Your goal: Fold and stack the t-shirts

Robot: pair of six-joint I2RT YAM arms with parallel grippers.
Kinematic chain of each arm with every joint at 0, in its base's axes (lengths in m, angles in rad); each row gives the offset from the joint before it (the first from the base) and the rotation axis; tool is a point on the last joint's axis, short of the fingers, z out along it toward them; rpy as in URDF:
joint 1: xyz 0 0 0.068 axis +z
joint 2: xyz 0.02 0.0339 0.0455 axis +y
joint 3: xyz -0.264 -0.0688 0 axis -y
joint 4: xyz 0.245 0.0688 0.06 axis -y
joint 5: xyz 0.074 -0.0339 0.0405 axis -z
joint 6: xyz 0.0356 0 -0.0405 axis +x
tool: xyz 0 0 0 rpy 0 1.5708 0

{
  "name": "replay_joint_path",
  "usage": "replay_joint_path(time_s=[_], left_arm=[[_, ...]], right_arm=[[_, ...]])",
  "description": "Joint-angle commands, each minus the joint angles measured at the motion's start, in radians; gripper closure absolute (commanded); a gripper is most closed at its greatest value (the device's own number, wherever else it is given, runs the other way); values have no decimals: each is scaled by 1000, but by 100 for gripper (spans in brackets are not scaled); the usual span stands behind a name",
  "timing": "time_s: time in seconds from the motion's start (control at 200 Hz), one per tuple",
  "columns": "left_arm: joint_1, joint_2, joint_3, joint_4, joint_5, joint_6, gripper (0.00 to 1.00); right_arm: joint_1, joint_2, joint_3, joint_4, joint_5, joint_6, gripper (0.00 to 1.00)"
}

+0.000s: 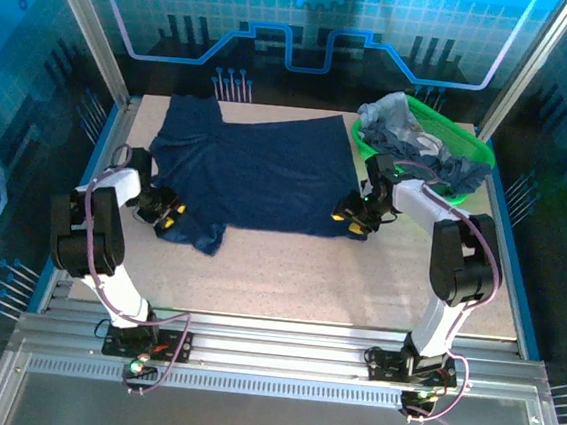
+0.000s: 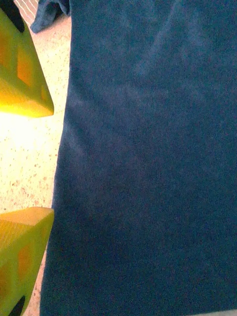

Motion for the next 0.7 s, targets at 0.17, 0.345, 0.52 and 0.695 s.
replay_joint_path(time_s=[0.17,0.345,0.52,0.695], left_arm=[[-10,-23,-18,35,47,44,69],[-32,-15,-15,17,46,60,75],[-34,-36,-10,-44,-3,83,70],[-35,-47,-16,-78,-61,107,65]], right_arm=[[-12,-16,-16,0,-7,-9,49],[-32,-34,-35,-29,42,-3,49],[-48,-41,-31,-51,63,-11,49],[-50,-39,-29,-47,59,-9,49]])
